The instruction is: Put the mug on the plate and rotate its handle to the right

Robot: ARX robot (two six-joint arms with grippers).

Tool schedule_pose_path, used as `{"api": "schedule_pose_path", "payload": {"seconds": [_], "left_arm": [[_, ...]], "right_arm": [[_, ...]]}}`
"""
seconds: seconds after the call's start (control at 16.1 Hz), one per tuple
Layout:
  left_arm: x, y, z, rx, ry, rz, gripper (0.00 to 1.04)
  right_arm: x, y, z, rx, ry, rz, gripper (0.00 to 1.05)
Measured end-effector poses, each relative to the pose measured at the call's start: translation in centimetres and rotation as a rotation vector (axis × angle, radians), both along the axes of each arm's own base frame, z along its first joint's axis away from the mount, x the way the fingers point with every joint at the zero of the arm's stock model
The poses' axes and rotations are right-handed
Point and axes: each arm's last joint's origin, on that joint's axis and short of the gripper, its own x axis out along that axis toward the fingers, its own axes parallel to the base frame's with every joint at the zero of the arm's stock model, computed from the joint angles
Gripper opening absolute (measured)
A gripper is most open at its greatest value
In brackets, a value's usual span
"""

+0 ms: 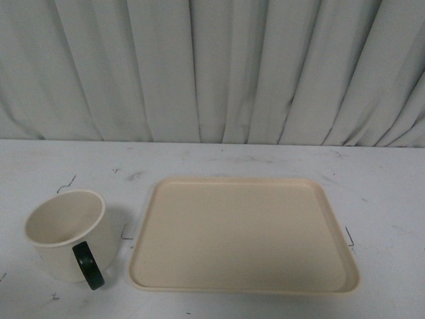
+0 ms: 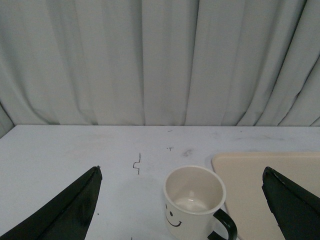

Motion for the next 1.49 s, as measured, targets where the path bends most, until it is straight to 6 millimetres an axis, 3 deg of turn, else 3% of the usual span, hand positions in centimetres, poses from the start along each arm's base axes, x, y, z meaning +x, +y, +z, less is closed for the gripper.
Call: {"api": "schedule_pose_path", "payload": {"seconds": [0.68,0.81,0.93,1.12,1.18,1.24,1.36,1.49], "left_arm": [[0.0,0.0,0.0,0.000,0.000,0.000,0.98],[0.4,-0.9,0.2,0.070,0.301,0.117,0.98],[1.9,-1.8,1.4,0.124,0.317,0.165,0.98],[5.8,-2.9,3.4,0.135,0.347,0.074,0.98],[7.0,-3.1,3.2,0.140,0.402,0.049,0.98],[11.2,-3.4,2.7,0.093,0.586,-0.038,0.98],[13.7,-3.0,2.3,0.040,0.666,-0.039,0.98],[14.6,-2.7,1.9,0.006,0.709,-0.041,0.98]], "right_arm": [[0.0,0.0,0.0,0.000,0.000,0.000,0.98],[0.0,0.0,0.0,0.002,0.001,0.000,0.98],[0.0,0.0,0.0,0.002,0.000,-0.001,0.98],[0.0,0.0,0.0,0.002,0.000,0.001,0.98],[0.0,0.0,0.0,0.002,0.000,0.001,0.98],[0.0,0.0,0.0,0.002,0.000,0.001,0.98],[0.0,0.0,0.0,0.002,0.000,0.001,0.98],[0.0,0.0,0.0,0.002,0.000,0.001,0.98]]}}
